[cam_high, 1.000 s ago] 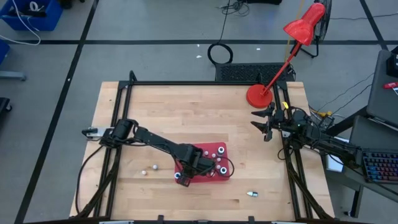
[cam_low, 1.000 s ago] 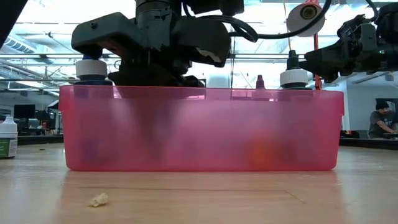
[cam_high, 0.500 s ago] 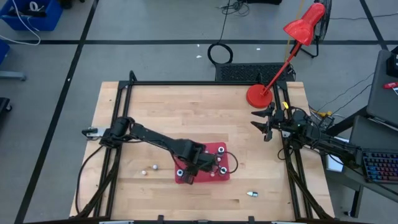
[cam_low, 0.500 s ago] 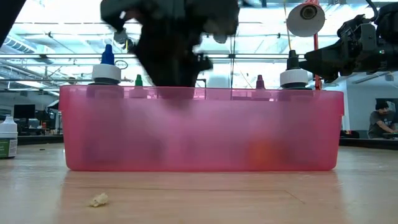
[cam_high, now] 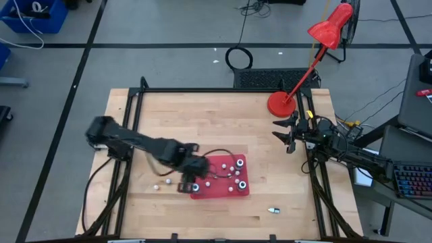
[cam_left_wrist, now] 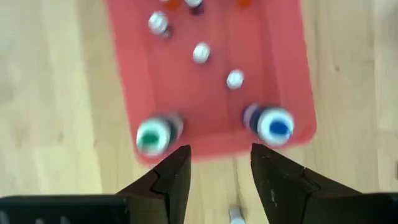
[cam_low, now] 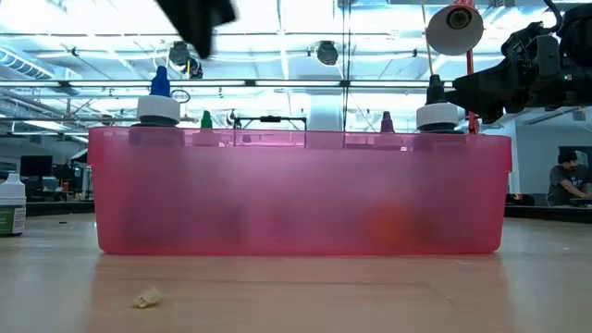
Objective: Pick & Place food coloring
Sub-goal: Put the small purple food coloring bottle into the pink bin
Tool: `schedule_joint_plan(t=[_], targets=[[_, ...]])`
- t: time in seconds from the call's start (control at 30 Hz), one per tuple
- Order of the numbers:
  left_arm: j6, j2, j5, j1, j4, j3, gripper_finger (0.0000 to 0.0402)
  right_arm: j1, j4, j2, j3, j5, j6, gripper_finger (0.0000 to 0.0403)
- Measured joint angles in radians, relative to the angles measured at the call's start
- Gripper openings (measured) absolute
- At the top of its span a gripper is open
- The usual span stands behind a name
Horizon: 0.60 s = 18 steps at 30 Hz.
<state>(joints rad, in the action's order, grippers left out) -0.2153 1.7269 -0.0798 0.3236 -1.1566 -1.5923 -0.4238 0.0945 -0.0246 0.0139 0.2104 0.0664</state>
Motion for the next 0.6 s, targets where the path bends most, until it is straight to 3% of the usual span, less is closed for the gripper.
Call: schedule_joint_plan(t=[0.13,0.3,0.47,0.6], targets=[[-0.167,-0.153,-0.082,0.067,0.051,0.213,0.0170,0.000,0.000,0.000,0.000,0.000,0.000,0.0210],[-0.388,-0.308,-0.093,0.124,0.189,0.460,0.0170,0.000,-0.001,0.000,0.000,0.000,0.000,0.0210],[-0.497,-0.353,-0.078,0.161,0.273,0.616,0.0170,0.000,-0.001,0.000,0.001,0.000,0.000,0.0210],[-0.484,-0.351,-0.062,0.192,0.320,0.702,0.0170,0.000,-0.001,0.000,0.001,0.000,0.000,0.0210]])
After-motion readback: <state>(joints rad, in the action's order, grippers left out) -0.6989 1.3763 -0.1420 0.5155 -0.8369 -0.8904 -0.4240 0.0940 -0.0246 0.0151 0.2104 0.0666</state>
